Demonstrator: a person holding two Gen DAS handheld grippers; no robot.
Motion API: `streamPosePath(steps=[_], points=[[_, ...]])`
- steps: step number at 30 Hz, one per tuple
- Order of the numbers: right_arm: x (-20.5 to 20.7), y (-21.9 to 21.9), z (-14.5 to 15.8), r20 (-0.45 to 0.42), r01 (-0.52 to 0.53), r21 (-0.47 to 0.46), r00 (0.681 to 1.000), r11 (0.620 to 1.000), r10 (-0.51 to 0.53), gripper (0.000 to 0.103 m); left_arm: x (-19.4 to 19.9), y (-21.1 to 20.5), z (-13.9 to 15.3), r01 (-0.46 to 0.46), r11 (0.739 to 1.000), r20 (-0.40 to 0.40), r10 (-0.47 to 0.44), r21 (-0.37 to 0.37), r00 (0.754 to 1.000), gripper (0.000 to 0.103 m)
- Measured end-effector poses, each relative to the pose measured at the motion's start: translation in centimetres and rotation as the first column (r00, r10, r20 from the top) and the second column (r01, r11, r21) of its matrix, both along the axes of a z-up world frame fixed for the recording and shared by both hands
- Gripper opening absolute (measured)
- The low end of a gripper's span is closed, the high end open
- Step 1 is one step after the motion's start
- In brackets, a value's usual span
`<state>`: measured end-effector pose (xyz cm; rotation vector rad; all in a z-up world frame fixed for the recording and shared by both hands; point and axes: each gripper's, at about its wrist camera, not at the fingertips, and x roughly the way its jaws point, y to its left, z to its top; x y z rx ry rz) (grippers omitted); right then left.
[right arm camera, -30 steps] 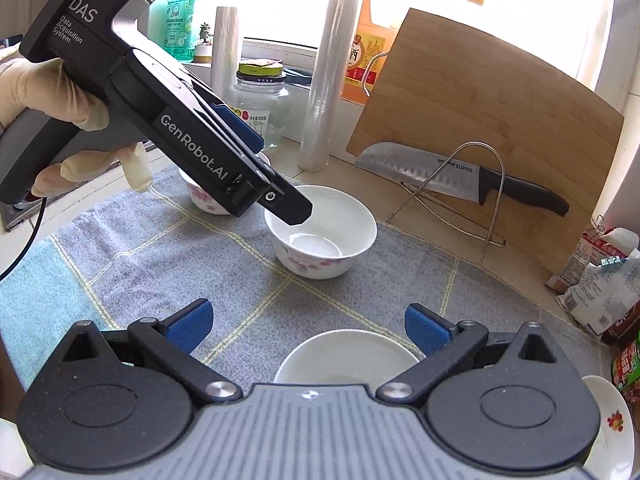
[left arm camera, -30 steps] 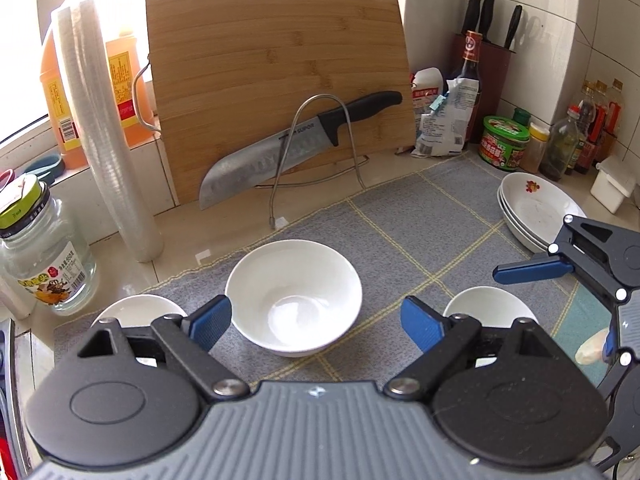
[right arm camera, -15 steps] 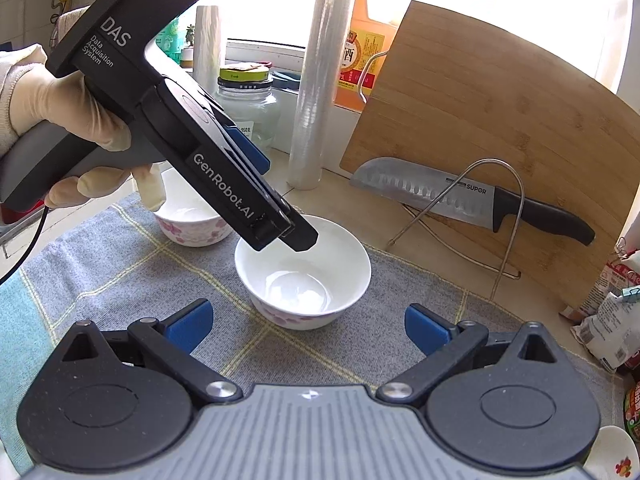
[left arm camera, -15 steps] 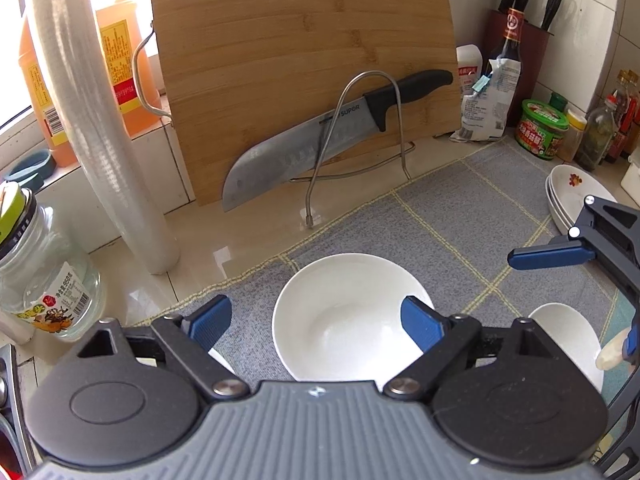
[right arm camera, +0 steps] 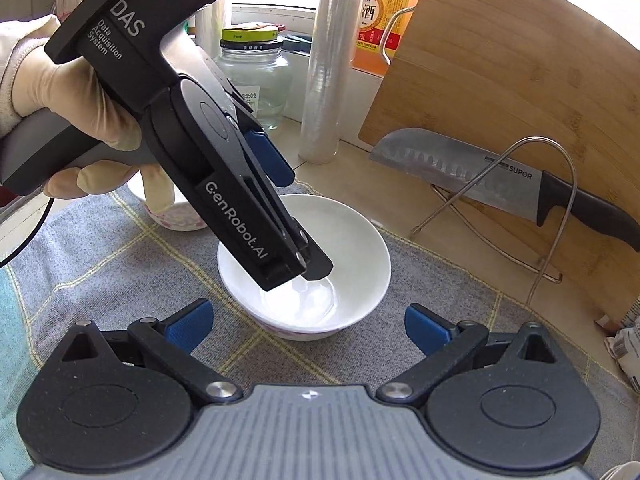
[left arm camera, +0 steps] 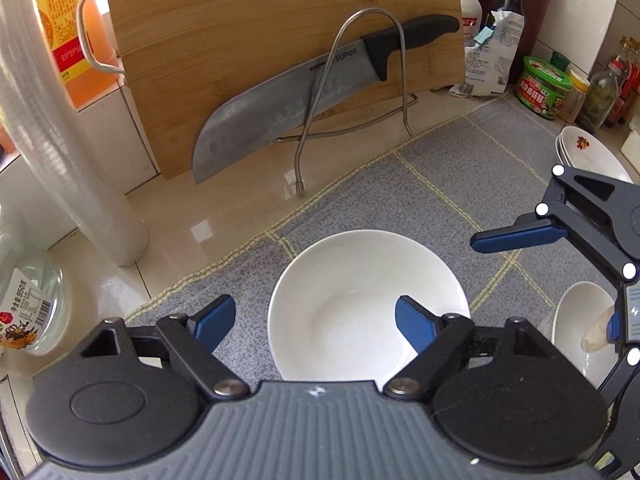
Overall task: Organize plates and bowls
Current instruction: 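Lift and carry the bowl over the placed bowl with the left gripper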
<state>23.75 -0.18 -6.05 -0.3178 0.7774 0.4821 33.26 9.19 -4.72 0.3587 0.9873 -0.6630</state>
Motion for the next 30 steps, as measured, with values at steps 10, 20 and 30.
streamPosePath(steps=[10, 20, 30], points=[[1.4, 0.5, -0.8, -0.039, -0.028, -0.005, 0.999, 1.0, 0.028, 0.103, 0.9, 0.0, -0.7, 0.002, 1.0, -0.054, -0.003, -0.009, 0.999, 0.069], [2.6, 0.8, -1.5, -0.07, -0.034, -0.01, 0.997, 0.999, 0.034, 0.093, 1.3, -0.2, -1.1, 0.016, 1.0, -0.078, -0.017, -0.013, 0.997, 0.063], [2.6, 0.3, -1.2, -0.069, -0.013, 0.006, 0.998, 1.0, 0.013, 0.086, 1.4, -0.3, -1.1, 0.03, 0.999, -0.093, -0.033, -0.039, 0.995, 0.057]])
